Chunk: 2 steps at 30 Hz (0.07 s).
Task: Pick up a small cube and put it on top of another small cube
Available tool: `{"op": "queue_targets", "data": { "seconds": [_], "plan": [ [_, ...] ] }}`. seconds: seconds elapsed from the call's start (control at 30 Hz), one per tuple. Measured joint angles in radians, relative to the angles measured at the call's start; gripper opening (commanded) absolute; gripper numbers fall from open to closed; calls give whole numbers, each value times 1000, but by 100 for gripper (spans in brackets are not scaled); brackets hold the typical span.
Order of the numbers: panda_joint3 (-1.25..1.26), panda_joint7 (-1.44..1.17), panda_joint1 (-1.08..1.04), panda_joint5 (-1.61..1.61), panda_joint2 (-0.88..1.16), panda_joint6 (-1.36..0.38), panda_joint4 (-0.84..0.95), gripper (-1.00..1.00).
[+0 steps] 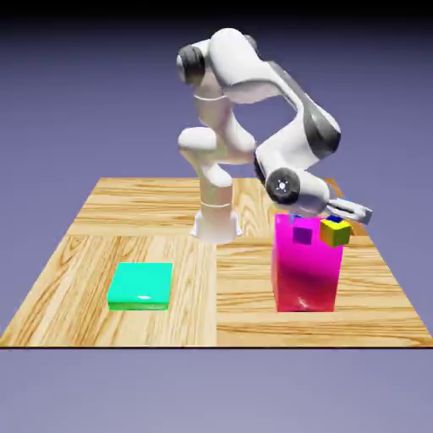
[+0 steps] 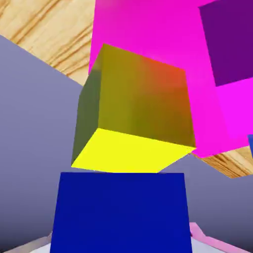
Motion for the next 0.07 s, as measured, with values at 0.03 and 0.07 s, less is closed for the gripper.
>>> {"op": "queue_targets", "data": {
  "seconds": [0.03,0.07],
  "plan": [
    [0,0,0,0,0,0,0,100],
    [-6,13,-10,-9,4,-35,36,100]
  ]
}}
